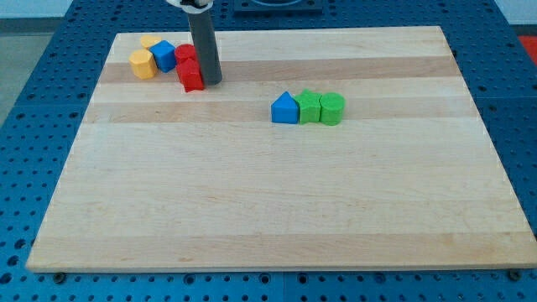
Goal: Place your hand at top left corner of the board
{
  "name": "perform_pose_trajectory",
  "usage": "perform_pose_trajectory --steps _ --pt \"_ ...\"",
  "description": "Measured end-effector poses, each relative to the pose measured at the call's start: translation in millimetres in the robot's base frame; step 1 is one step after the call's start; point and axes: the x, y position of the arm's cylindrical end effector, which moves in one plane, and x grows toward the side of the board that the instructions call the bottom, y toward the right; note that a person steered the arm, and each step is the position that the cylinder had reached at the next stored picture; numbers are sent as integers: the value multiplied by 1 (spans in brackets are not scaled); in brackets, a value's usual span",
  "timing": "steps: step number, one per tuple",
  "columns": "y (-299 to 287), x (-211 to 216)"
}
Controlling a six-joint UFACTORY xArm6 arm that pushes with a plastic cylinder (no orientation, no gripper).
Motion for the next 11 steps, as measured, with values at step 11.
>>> perform_pose_trajectory --steps 11 --pt "-152 30"
